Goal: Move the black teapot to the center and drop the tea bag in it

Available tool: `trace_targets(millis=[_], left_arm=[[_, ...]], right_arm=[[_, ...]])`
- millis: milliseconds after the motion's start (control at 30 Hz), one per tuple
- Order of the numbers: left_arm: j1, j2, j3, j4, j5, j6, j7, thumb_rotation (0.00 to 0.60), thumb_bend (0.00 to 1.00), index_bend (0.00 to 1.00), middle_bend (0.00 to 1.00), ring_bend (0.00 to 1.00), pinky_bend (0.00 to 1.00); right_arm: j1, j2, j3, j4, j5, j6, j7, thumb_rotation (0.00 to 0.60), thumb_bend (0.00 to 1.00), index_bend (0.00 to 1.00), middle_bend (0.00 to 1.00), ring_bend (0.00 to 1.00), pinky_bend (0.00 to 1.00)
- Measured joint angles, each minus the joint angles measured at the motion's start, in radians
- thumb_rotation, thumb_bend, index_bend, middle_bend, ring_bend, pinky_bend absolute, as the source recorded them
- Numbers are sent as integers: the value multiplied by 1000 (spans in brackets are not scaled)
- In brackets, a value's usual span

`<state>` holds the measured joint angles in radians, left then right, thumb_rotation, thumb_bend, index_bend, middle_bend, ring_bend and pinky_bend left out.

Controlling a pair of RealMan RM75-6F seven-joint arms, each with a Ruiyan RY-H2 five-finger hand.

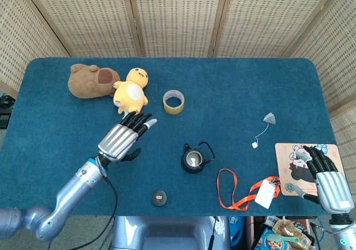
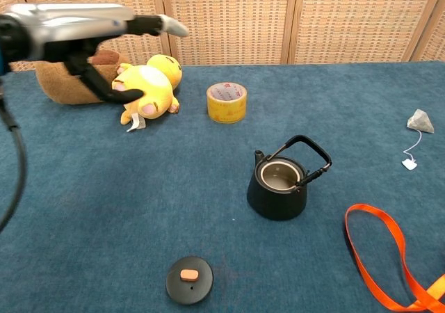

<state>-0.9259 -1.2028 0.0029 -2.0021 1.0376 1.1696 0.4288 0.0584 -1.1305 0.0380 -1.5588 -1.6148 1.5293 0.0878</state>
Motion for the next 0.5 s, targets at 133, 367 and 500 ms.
trace_targets(millis=[133,367,500], left_arm=[[95,34,51,-20,88,84,-27,600,429,0,0,0,0],[312,63,156,-5,261,290,-68,600,429,0,0,0,0],[424,73,201,18,320,387,-77,600,429,0,0,0,0]], right_arm=[[12,-1,3,0,-1,-12,2,600,151,225,189,133,244],[47,0,16,1,-4,-39,3,600,152,225,194,134,261],[66,2,26,-1,-3,-54,3,600,151,225,198,141,282]])
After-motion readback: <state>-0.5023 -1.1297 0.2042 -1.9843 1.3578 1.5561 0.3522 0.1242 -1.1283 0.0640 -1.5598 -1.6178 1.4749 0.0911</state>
